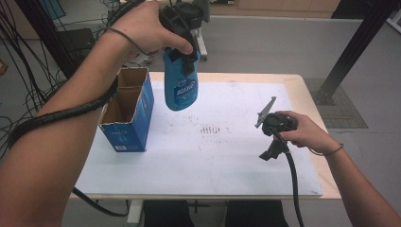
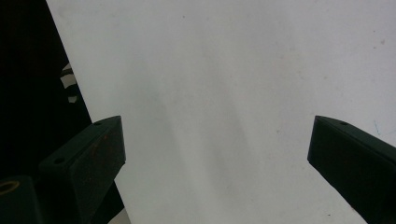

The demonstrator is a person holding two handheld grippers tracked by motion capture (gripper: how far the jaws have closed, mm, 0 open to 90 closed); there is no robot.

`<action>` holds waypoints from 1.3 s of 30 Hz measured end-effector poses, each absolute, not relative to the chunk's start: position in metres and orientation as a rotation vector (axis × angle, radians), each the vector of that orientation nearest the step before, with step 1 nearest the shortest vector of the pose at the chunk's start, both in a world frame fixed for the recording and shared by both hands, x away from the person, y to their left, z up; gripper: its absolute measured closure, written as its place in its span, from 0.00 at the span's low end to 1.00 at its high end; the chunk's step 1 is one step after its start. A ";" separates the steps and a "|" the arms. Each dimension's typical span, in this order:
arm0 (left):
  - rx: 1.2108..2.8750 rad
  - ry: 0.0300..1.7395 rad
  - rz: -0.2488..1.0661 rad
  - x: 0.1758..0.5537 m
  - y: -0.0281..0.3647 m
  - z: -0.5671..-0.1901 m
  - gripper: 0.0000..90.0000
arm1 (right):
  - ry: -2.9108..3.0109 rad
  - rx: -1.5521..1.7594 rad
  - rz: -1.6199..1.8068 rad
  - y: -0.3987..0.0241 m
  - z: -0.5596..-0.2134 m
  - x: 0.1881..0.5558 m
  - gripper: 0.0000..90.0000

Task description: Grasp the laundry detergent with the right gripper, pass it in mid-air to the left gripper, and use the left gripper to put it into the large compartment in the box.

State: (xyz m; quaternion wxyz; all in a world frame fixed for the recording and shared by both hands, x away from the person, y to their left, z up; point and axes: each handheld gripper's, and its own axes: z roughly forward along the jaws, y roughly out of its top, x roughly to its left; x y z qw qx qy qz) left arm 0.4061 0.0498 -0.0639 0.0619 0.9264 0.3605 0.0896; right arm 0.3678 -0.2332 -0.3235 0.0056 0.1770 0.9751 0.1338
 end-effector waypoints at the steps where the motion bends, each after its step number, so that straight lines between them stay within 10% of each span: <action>1: 2.796 1.104 0.272 0.408 0.054 -0.063 0.42 | 3.053 0.556 0.424 -0.233 -0.324 0.368 0.04; 39: 2.334 1.871 0.268 0.455 0.202 -0.071 0.42 | 3.033 0.504 0.466 -0.229 -0.322 0.364 0.04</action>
